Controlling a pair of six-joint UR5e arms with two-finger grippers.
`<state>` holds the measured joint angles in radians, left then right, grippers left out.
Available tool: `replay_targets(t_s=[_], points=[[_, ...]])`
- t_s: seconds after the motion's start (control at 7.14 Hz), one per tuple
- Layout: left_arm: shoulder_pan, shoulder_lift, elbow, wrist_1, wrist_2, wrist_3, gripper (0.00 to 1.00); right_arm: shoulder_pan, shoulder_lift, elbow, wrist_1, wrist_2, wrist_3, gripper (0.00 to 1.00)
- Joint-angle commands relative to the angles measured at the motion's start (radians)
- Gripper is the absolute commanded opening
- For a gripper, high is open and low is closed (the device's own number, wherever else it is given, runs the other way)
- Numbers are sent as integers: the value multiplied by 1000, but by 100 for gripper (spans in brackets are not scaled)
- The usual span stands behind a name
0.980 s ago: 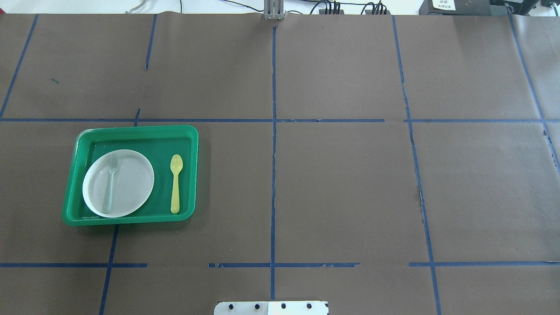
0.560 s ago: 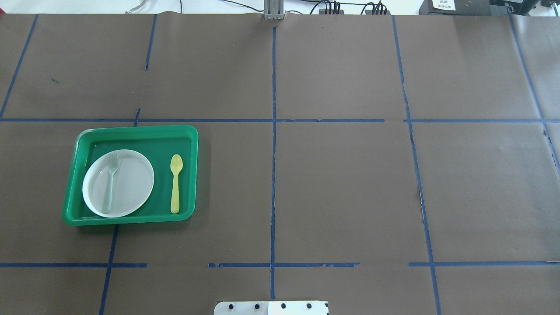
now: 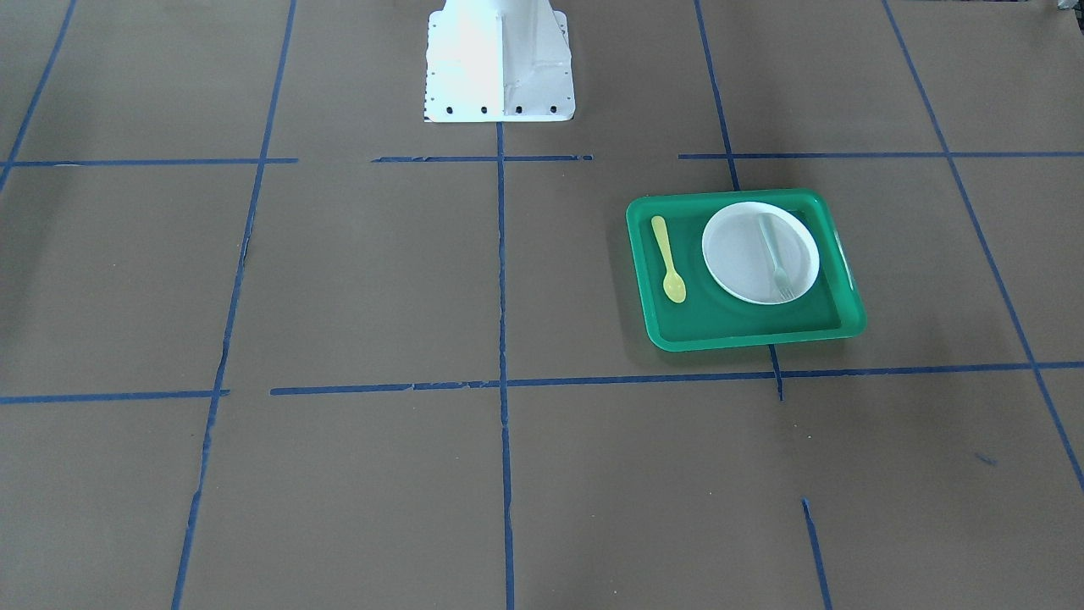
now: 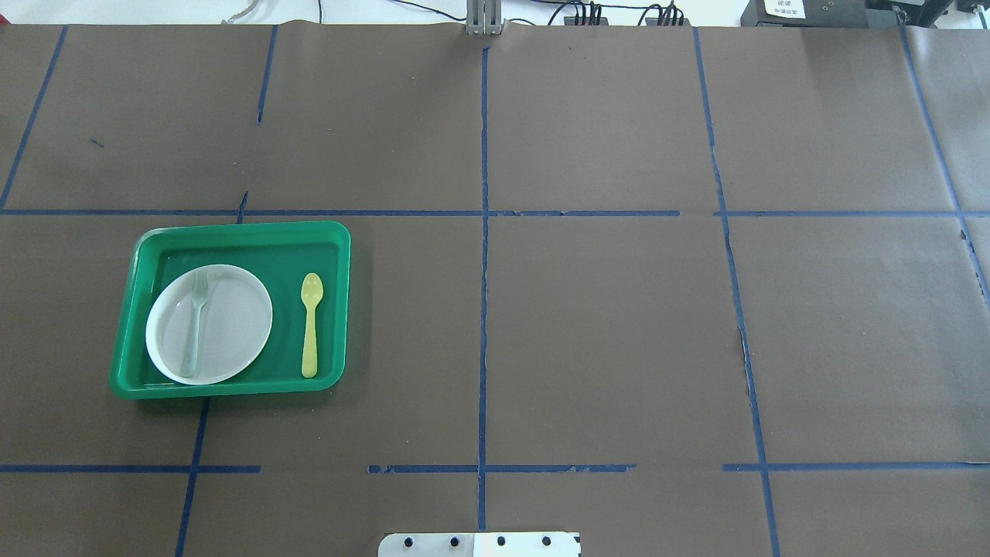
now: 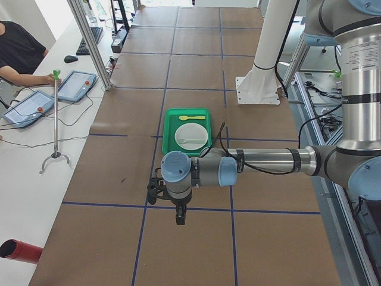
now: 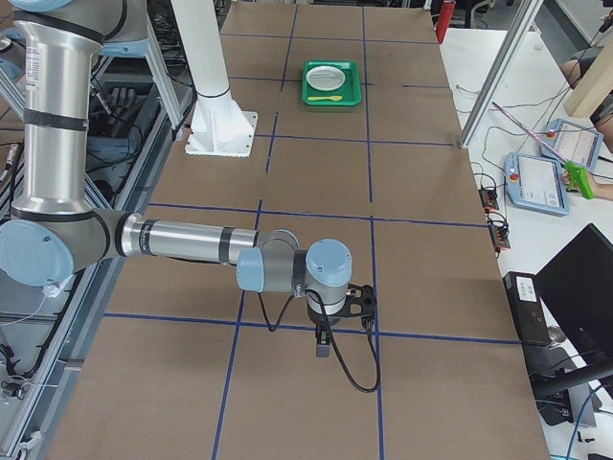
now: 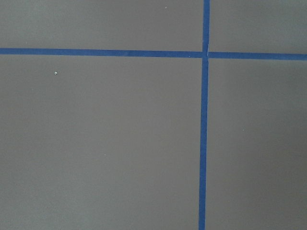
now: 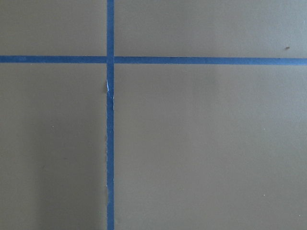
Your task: Place spoon
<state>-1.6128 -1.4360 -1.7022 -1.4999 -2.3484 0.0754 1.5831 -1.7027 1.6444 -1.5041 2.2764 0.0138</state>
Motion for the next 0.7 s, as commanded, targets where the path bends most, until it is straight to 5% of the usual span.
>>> replay_targets(t_s=[0.0, 0.56], points=[[-19, -27, -13, 85, 0, 30, 100, 0, 0, 0, -1, 0, 0, 100], [-25, -38, 4, 73, -9, 104, 100, 0, 0, 0, -1, 0, 0, 100]])
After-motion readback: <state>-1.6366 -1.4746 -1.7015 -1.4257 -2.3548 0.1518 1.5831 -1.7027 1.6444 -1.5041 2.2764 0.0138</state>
